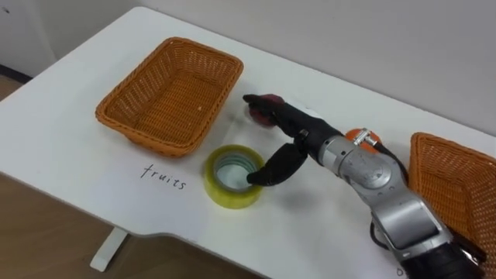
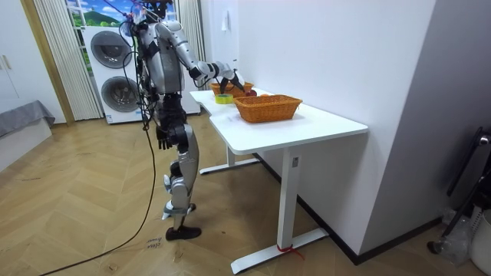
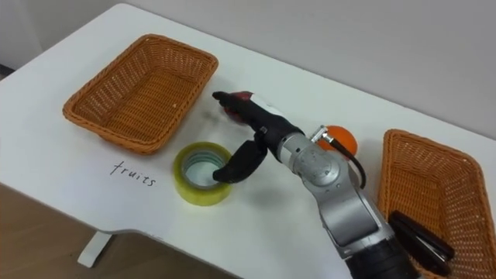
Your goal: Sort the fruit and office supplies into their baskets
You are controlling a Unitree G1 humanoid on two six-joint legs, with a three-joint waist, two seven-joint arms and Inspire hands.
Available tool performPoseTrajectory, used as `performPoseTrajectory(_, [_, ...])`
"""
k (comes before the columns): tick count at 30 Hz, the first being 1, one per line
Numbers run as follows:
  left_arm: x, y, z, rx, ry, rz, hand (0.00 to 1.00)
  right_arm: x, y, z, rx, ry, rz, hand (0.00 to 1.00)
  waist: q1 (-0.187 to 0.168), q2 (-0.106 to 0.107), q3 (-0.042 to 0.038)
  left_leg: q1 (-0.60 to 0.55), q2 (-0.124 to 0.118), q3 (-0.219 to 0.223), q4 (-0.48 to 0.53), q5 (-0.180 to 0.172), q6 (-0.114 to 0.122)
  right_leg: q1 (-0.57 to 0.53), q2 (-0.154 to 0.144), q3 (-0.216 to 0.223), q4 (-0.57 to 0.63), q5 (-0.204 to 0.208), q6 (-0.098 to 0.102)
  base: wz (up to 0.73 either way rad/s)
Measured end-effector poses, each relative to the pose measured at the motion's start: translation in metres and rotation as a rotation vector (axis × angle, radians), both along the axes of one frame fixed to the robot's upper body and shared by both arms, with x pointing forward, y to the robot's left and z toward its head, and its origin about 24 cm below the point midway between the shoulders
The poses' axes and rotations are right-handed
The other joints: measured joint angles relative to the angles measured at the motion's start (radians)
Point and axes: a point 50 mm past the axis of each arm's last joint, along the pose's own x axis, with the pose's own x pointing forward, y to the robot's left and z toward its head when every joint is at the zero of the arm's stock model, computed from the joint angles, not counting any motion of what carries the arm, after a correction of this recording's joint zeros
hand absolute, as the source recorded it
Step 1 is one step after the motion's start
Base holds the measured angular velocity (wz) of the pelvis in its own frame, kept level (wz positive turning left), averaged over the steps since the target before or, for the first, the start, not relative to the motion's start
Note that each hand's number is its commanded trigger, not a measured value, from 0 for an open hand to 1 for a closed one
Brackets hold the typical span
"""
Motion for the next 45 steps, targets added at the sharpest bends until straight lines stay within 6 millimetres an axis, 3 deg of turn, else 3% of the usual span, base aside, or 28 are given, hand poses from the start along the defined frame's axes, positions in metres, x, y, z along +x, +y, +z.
performPoseTrajectory(12, [0.0,0.0,0.0,0.0,0.0,0.0,0.0,0.002,0.0,0.001,-0.003,-0.001,-0.002,0.0,-0.001,0.004,0.0025,0.0,0.0,-0.001,-0.002,0.0,0.0,-0.001,0.0,-0.001,0.0,0.0,0.0,0.0])
performPoseTrajectory(23, [0.002,0.001,0.0,0.002,-0.004,-0.001,0.0,0.009,0.003,0.012,-0.033,-0.05,0.011,0.0,0.004,-0.003,-0.0021,-0.009,0.0,-0.003,-0.002,0.0,0.0,-0.008,0.001,-0.004,0.0,0.0,0.0,0.0])
performPoseTrajectory(34, [0.003,0.001,0.0,0.0,0.01,0.006,0.0,0.005,0.013,0.004,-0.143,-0.049,0.056,0.0,0.051,-0.013,-0.0089,-0.016,0.0,-0.004,0.0,0.002,0.001,-0.014,-0.002,-0.025,0.0,0.0,0.0,0.02])
performPoseTrajectory(45, [0.006,0.001,0.0,0.002,0.019,0.009,0.0,0.007,0.013,0.0,-0.161,-0.024,0.047,0.0,0.054,-0.019,0.0002,-0.022,-0.001,-0.003,0.0,0.002,0.001,-0.015,-0.002,-0.025,0.0,0.0,0.0,0.0])
